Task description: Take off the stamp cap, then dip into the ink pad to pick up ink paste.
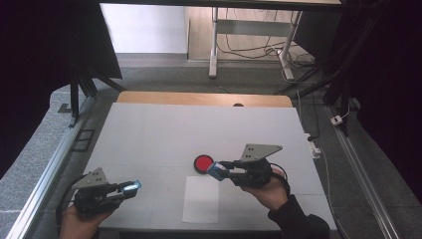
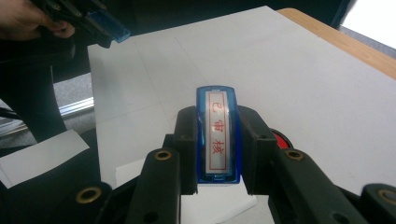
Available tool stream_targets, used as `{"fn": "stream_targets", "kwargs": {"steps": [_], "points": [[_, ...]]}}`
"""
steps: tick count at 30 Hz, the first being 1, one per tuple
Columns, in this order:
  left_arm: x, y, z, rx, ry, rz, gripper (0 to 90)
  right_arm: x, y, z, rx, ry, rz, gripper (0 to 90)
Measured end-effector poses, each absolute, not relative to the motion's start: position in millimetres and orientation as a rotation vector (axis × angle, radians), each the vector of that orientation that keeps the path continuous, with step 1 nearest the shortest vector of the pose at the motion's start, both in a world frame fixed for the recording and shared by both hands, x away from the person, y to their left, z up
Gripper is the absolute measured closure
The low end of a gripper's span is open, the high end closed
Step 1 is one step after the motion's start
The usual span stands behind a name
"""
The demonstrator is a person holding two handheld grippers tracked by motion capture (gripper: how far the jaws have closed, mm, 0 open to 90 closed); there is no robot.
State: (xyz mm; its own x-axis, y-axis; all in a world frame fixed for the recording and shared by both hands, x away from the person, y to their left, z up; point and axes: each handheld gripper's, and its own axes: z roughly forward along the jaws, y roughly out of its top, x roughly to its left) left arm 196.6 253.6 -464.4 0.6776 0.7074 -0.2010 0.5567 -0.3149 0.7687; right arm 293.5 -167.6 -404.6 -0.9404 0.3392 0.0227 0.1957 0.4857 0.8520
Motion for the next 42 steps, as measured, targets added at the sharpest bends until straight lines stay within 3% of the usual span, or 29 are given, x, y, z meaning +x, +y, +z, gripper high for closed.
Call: {"fn": "stream_targets", "kwargs": {"steps": [42], "points": [[193, 261, -476, 2.008, 1.033, 0.192, 67.5, 317, -151, -414, 0.53, 2.6, 1.387, 71.0]]}}
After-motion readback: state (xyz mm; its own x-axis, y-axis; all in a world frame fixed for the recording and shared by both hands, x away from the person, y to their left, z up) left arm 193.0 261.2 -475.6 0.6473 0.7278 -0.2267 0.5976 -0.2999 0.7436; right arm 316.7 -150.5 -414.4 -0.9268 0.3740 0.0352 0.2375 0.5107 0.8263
